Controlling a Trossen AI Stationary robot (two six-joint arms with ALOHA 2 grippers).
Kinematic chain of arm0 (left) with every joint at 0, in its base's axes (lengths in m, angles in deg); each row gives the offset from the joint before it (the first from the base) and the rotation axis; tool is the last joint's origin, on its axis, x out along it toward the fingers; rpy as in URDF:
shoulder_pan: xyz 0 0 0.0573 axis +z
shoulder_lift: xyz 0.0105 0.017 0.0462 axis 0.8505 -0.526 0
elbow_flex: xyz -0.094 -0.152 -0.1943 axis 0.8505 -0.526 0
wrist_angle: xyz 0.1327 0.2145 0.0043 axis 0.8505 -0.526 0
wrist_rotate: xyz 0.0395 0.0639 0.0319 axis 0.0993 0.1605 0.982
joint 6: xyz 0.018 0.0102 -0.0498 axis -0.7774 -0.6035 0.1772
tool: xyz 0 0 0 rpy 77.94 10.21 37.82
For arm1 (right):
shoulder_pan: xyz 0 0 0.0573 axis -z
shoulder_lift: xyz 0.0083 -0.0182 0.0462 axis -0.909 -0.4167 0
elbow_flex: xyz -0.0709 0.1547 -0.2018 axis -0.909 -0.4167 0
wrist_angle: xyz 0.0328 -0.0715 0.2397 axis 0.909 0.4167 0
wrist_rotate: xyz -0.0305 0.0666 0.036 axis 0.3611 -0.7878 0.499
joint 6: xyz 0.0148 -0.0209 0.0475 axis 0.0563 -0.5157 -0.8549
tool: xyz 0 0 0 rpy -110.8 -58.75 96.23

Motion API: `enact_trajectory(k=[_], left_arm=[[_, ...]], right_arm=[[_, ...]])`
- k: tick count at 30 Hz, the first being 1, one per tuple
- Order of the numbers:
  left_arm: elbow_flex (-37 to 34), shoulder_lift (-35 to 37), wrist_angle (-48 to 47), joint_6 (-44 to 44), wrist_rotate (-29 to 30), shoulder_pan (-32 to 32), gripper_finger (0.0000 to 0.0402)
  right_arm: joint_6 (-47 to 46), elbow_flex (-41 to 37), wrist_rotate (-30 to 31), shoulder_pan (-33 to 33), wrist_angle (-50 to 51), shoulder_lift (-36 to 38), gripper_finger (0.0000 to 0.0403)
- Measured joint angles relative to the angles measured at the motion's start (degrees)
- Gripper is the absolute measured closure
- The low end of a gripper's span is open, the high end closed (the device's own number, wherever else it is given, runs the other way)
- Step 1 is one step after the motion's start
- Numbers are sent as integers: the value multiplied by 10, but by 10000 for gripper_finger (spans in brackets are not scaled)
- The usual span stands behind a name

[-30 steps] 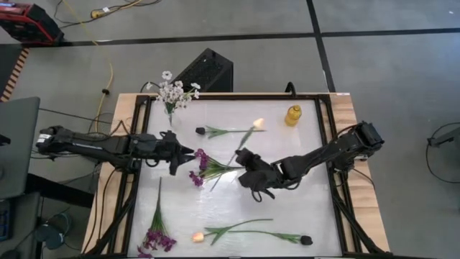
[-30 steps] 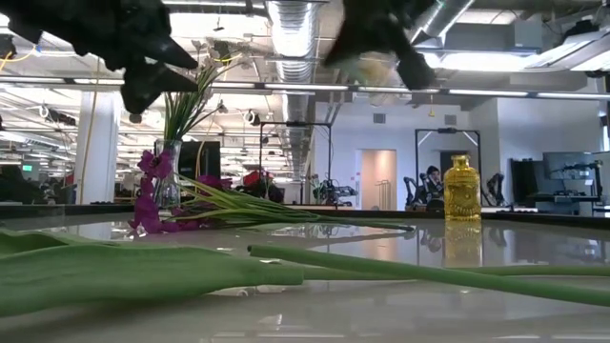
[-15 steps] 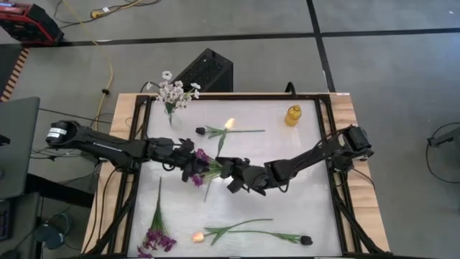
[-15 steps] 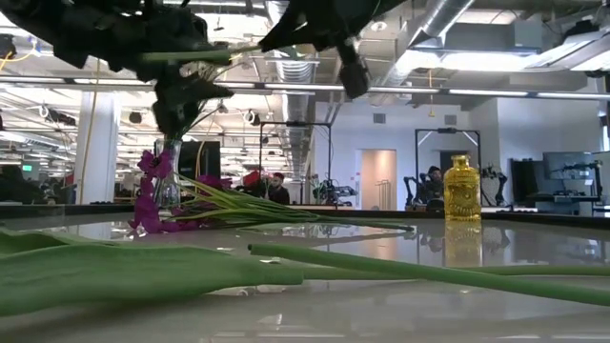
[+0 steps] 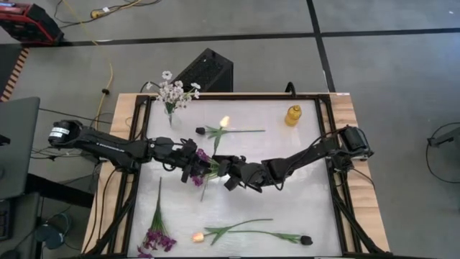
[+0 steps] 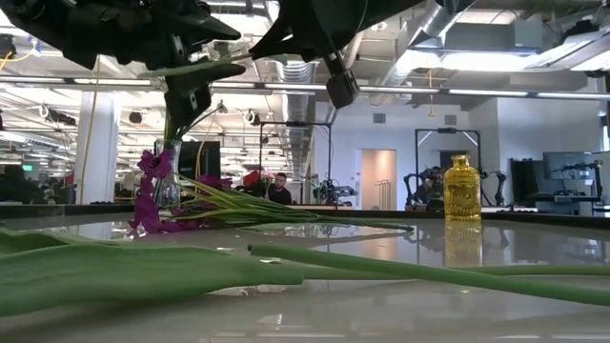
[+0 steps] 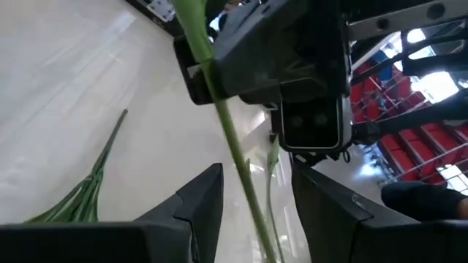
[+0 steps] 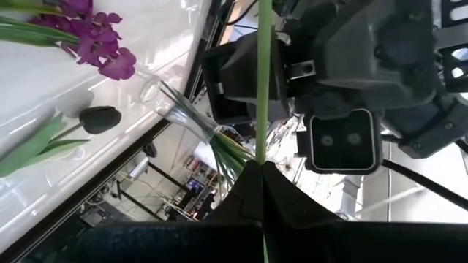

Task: Sort flowers into vase by color
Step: Put the top white flower into the transparent vase

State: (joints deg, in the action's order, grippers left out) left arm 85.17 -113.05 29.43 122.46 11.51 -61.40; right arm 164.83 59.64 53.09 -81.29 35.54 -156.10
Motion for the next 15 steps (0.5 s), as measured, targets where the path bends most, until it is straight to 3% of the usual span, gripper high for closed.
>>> enact_trajectory(k=[8,15], left_arm=[[0,0,-1,-6,11,16,275],[0,0,-2,-16,15,26,369]], right_arm=[[0,0,-9,0,-1,0,386],[-2,0,-17,0,-10,0,380]])
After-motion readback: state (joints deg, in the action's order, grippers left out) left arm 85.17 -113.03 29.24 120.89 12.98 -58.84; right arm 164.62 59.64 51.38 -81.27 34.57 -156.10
